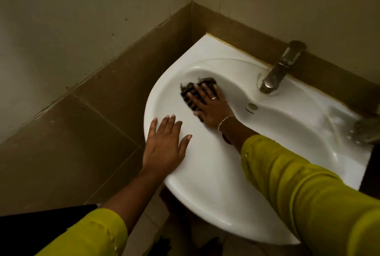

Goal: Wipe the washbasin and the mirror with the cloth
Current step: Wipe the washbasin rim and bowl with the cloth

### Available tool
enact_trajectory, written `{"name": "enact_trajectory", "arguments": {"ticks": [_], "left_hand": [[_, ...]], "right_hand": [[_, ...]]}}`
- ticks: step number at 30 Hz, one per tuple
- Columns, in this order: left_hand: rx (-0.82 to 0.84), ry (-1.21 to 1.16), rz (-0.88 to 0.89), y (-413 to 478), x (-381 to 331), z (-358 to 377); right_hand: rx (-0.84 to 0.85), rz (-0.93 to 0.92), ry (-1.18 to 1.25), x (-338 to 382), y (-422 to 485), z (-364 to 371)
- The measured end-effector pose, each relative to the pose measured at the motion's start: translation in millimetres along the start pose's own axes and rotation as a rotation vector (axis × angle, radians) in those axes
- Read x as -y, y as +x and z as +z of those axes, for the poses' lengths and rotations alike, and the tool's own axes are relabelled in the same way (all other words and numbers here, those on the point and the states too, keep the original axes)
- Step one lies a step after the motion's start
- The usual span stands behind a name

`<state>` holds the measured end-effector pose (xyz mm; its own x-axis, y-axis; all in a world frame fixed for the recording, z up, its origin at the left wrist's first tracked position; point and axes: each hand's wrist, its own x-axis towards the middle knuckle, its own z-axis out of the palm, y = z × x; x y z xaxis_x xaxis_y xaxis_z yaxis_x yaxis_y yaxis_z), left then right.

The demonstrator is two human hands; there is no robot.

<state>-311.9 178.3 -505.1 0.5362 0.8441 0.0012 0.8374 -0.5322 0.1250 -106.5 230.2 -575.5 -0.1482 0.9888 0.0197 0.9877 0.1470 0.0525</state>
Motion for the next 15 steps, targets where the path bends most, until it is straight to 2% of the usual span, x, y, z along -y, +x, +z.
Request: {"name": "enact_trajectory", "arguments": {"ticks": [2, 4, 8, 11, 15], "left_hand": [[0.002, -0.001, 0.000, 0, 0, 0], [0.004, 0.006, -0.002, 0, 1, -1], [0.019, 0.015, -0.004, 0, 0, -1], [0.021, 0.017, -0.007, 0, 0, -1], [0.033, 0.020, -0.008, 0, 0, -1]], "right_hand": [[-0.034, 0.132, -0.018, -3, -6, -1], [-0.018, 0.242, 0.081, 9, -17, 4], [0.192, 0.548, 0.363, 47, -40, 10], [0.319, 0.537, 0.509, 64, -59, 3], [0.421, 0.348, 0.525, 82, -94, -11]]}}
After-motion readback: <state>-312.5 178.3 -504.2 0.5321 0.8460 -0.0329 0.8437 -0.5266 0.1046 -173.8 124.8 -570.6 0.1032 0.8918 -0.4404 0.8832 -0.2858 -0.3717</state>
